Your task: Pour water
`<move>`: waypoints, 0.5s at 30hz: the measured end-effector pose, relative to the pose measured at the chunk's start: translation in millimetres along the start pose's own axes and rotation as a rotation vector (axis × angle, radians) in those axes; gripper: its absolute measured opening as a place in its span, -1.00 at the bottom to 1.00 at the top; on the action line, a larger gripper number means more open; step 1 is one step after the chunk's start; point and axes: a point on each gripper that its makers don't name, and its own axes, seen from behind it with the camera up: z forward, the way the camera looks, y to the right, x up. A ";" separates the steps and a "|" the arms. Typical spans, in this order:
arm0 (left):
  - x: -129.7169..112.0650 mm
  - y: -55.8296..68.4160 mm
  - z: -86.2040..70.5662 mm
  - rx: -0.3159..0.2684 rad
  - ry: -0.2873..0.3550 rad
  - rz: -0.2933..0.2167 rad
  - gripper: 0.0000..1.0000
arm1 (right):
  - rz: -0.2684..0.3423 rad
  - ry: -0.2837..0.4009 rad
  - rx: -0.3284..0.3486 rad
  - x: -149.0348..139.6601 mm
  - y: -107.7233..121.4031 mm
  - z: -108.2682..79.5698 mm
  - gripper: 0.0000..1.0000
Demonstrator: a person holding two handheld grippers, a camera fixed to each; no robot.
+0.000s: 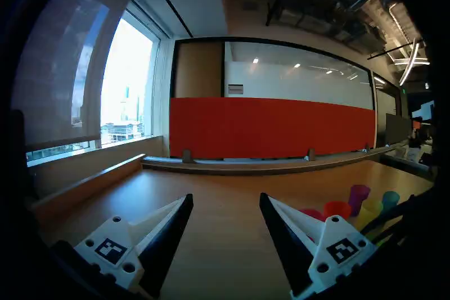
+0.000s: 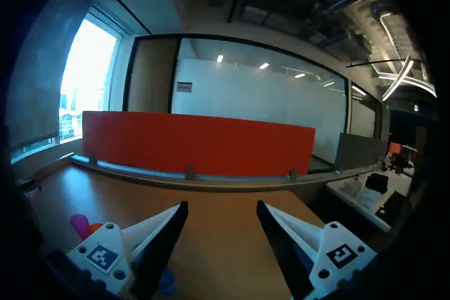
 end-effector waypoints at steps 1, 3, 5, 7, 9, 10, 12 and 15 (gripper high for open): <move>-2.3 0.4 -0.4 0.003 0.002 -0.002 0.74 | -0.002 0.001 -0.001 -0.8 0.0 0.3 0.89; -6.9 1.5 -1.2 0.008 0.005 -0.006 0.74 | -0.005 0.002 -0.002 -2.9 -0.2 0.8 0.89; -11.1 3.3 -1.6 0.009 0.010 -0.012 0.74 | -0.007 0.002 -0.002 -5.9 -0.9 1.2 0.88; -14.6 4.8 -1.8 0.012 0.015 -0.019 0.74 | -0.009 0.002 -0.003 -8.1 -0.9 1.3 0.88; -17.6 6.2 -2.0 0.014 0.018 -0.024 0.74 | -0.011 0.004 -0.004 -10.0 -0.6 1.2 0.88; -19.0 7.0 -2.2 0.014 0.020 -0.024 0.74 | -0.012 0.005 -0.005 -10.8 -0.2 1.1 0.88; -22.0 8.3 -2.6 0.016 0.022 -0.022 0.74 | -0.012 0.006 -0.006 -12.9 0.8 0.9 0.88; -27.1 9.1 -3.6 0.021 0.023 -0.011 0.74 | -0.011 0.006 -0.010 -16.8 2.6 0.7 0.88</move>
